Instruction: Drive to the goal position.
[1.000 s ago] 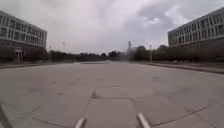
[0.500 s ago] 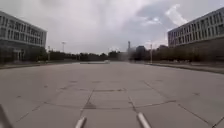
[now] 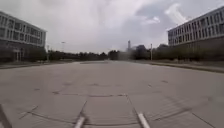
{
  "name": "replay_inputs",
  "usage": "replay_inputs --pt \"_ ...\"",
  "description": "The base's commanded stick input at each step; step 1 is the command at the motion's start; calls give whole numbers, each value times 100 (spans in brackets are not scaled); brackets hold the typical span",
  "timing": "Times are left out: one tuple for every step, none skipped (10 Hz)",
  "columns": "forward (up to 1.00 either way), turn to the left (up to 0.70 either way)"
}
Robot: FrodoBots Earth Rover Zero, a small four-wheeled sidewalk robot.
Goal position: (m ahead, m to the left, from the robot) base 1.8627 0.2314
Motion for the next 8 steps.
replay_inputs --pt "70 0" --pt "70 0" --pt "70 0" --pt "70 0" --pt "70 0" --pt "70 0" --pt "70 0" --pt "70 0"
